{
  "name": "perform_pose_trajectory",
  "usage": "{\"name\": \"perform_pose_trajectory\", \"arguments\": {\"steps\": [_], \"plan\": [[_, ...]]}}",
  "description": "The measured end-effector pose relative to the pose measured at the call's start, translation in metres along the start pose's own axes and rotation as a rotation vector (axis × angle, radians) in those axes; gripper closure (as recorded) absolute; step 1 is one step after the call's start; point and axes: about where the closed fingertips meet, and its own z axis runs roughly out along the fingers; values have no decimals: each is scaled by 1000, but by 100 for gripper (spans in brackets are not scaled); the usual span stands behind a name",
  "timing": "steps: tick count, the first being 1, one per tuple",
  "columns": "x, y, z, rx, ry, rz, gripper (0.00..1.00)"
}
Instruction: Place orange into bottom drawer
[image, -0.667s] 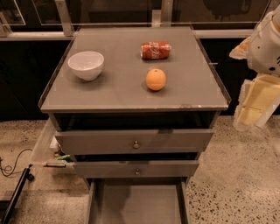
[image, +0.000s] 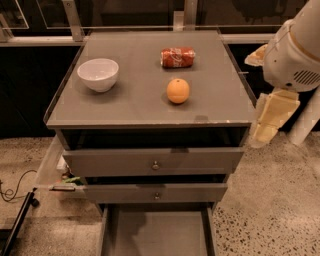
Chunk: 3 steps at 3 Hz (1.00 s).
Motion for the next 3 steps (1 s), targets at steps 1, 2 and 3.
{"name": "perform_pose_trajectory", "arguments": {"steps": [1, 2, 3], "plan": [[-27, -21, 27, 31, -91, -63, 0], [-53, -47, 55, 13, -205, -92, 0], [-70, -68, 83, -54, -324, -52, 0]]}}
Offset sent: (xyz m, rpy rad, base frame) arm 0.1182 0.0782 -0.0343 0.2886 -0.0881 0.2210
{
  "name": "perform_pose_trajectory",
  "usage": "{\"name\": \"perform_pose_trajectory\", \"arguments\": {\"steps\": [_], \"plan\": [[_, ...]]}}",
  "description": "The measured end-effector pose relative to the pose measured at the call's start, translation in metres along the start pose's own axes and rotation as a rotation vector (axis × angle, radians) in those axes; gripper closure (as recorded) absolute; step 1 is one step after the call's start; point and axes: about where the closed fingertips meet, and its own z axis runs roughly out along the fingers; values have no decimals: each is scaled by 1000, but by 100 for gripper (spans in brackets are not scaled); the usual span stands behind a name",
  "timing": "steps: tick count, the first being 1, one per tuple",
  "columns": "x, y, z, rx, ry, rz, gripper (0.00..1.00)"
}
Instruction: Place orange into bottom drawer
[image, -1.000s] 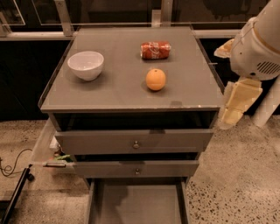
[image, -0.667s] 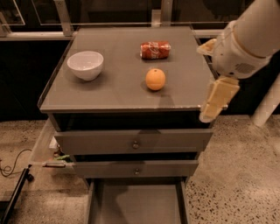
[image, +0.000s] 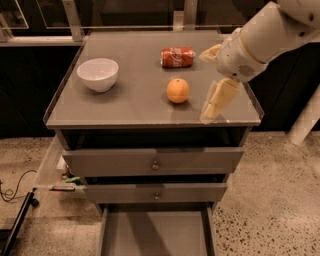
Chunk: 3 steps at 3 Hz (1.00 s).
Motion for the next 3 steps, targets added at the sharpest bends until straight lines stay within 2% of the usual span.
{"name": "perform_pose_trajectory", "arguments": {"steps": [1, 2, 3], "plan": [[-6, -15, 28, -59, -77, 52, 0], [-7, -27, 52, -82, -85, 95, 0], [-7, -42, 69, -73, -72, 127, 0]]}}
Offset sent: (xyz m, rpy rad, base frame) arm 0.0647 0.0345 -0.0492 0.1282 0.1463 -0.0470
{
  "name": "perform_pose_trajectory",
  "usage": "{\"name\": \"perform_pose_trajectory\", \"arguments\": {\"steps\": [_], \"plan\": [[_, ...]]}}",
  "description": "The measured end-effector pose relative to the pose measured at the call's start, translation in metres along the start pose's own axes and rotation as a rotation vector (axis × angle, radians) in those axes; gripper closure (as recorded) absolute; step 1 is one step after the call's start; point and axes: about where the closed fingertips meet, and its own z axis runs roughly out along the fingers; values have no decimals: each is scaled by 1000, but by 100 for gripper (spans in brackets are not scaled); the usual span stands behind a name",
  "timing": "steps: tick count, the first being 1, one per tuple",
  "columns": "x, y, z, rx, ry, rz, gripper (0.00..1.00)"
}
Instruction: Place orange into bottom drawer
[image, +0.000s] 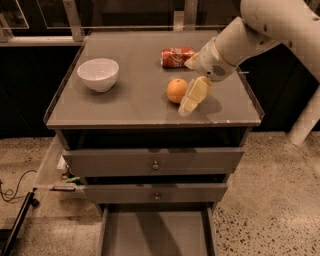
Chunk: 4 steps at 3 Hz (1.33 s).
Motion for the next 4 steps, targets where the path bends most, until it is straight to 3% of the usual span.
{"name": "perform_pose_trajectory", "arguments": {"steps": [2, 4], "plan": [[-1, -28, 14, 36, -2, 50, 0], [8, -37, 33, 24, 8, 88, 0]]}}
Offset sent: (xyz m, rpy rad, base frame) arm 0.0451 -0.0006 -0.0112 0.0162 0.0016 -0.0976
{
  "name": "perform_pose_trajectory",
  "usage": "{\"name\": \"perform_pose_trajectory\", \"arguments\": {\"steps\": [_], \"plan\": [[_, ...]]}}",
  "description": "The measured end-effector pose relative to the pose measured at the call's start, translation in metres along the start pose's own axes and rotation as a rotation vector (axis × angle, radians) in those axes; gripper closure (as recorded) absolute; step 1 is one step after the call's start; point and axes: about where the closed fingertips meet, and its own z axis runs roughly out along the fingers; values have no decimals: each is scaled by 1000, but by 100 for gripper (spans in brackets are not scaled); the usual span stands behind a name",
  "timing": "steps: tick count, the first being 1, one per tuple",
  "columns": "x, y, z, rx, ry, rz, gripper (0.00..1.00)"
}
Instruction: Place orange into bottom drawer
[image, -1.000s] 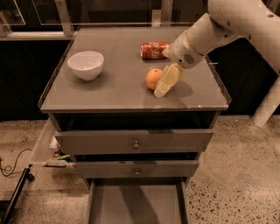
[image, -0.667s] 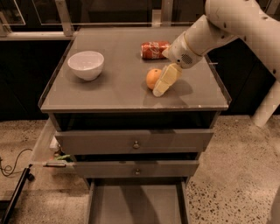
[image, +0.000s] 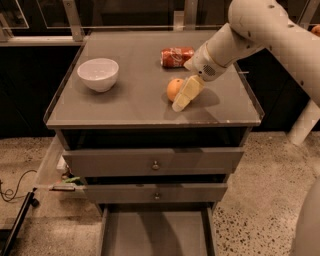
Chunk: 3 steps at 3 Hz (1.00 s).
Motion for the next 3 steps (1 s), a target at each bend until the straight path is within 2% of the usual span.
{"name": "perform_pose_trajectory", "arguments": {"steps": [1, 3], "plan": [[0, 0, 1, -1, 0, 1, 18], [0, 0, 1, -1, 0, 1, 64]]}}
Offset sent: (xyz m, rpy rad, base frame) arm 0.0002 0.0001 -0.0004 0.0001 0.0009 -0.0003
